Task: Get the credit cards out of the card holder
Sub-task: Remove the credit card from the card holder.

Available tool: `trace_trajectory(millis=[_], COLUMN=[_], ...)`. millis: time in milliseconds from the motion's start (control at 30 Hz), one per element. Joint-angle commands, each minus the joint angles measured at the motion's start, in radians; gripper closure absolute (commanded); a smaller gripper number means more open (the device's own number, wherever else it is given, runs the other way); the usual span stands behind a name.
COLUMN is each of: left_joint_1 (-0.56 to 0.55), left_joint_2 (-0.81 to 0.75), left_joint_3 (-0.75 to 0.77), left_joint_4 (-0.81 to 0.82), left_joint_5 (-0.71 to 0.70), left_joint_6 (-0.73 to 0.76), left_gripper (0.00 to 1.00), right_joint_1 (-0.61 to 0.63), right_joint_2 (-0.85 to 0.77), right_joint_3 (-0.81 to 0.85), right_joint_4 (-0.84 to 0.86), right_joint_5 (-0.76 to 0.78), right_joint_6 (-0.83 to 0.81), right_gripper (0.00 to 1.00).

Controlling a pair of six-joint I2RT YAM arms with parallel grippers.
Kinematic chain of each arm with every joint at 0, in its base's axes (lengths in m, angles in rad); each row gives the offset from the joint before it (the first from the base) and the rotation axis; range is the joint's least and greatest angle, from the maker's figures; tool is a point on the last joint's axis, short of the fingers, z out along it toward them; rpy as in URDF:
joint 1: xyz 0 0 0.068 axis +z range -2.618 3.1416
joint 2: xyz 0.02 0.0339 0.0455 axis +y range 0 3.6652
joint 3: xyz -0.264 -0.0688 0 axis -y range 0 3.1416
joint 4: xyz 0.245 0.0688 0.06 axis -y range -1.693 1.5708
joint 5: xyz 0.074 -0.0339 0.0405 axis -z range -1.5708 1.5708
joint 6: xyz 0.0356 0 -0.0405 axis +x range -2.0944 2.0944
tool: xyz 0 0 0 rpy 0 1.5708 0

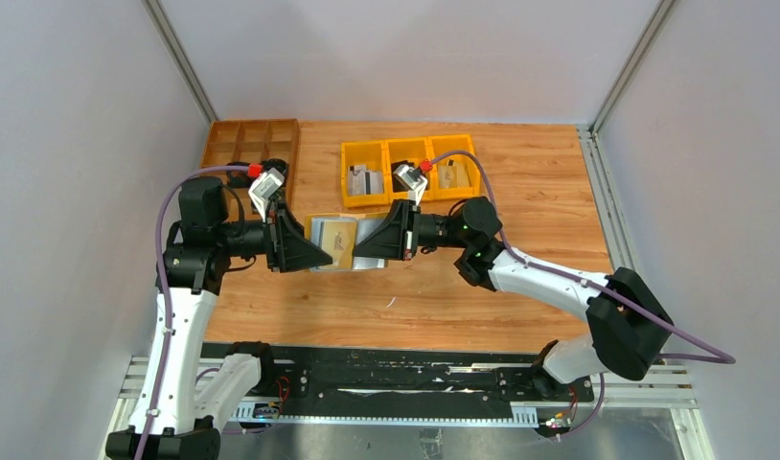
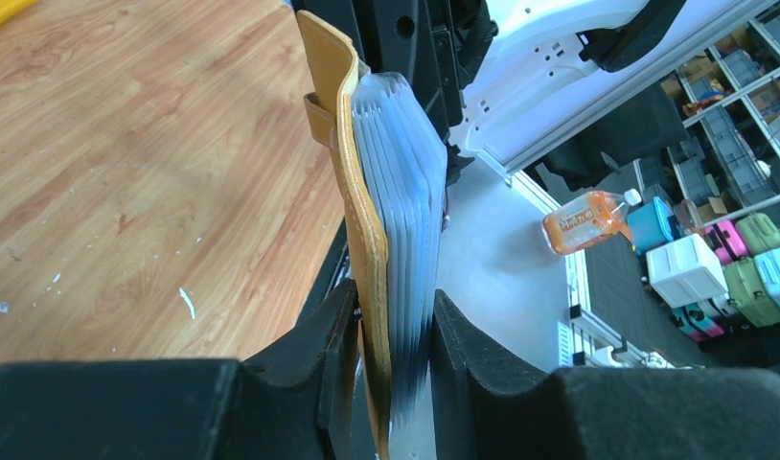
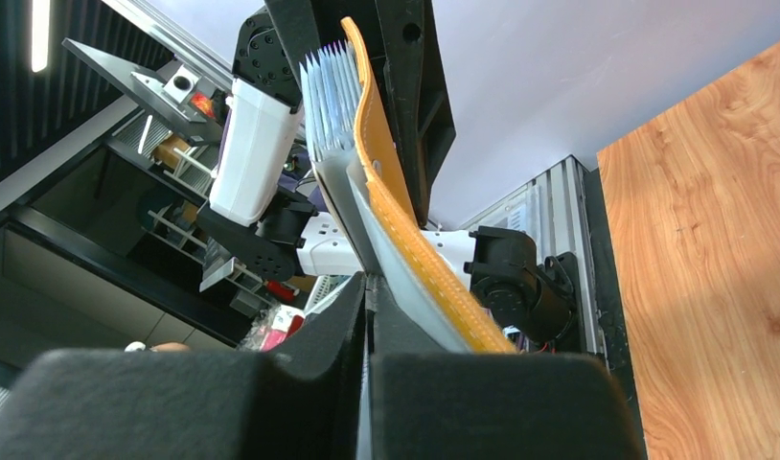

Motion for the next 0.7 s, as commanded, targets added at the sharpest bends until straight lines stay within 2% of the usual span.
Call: trace_trajectory(millis=[0,67,133,200,367,600,667], left_joint_1=[-0.007,-0.007,-0.007,-0.007,-0.007,-0.007,-0.007], left_joint_2=[-0.02,-0.021,-0.021,-0.02,-0.026,-0.039,-0.041], left_joint_3=[0.044,0.042,0.041,0.04,0.042,0.039,0.035], left_joint_4=[0.021,0.021,0.02,0.021,0.021,0.021,0.02], left_joint_5=[0.035,0.022,0.015,0.015,0.034,0.06,0.06], left_joint_6=[-0.031,-0.026,-0.024,-0.026,-0.027,-0.032,-0.031], left_gripper=[0.75,0.76,0.77,0.77,0.77,0.77,0.74], right_joint_1=[-0.008,0.001,0.015,0.027,0.031,0.032,0.032], right_joint_2=[-0.026,-0.033,-0.049,-0.057,-0.032,0.02,0.02], right_joint_3=[0.012,0.028,0.052,0.085,0.126,0.142,0.145], right_joint_4=[-0.01,-0.017,-0.072,-0.134,-0.192,-0.102,-0.103], right_joint_5=[0.006,0.012,0.024,0.034,0.041,0.033,0.031], right_joint_6=[-0.027,-0.042,-0.088,-0.143,-0.168,-0.098,-0.099], right_gripper=[0.87,0.66,0.58,0.55,0.56,0.72,0.82])
